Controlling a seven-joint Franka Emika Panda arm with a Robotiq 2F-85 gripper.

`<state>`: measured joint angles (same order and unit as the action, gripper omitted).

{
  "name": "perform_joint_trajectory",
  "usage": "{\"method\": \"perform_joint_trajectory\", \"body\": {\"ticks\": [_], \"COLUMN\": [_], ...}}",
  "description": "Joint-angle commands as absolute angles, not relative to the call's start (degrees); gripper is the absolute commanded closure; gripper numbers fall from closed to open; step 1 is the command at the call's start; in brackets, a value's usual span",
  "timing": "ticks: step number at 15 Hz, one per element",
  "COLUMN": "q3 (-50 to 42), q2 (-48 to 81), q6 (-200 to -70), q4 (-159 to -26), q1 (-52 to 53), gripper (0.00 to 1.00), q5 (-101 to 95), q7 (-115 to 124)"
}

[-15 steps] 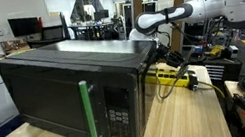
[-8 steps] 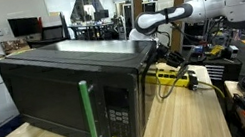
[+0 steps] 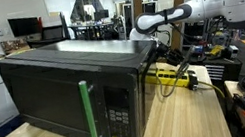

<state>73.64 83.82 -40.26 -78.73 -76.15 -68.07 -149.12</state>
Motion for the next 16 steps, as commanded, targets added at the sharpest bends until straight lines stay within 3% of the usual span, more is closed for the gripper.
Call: {"method": "perform_joint_trajectory", "body": {"ticks": [1,16], "q3": [73.8,73.9], "q2": [83.8,83.9], "q6": [-39.5,-34.2], "q4": [-78.9,-75.9], "q1": [-76.0,-73.4], "gripper": [0.94,0.94], "q5": [-69.1,-66.3], "q7": [-149.1,-149.1]}}
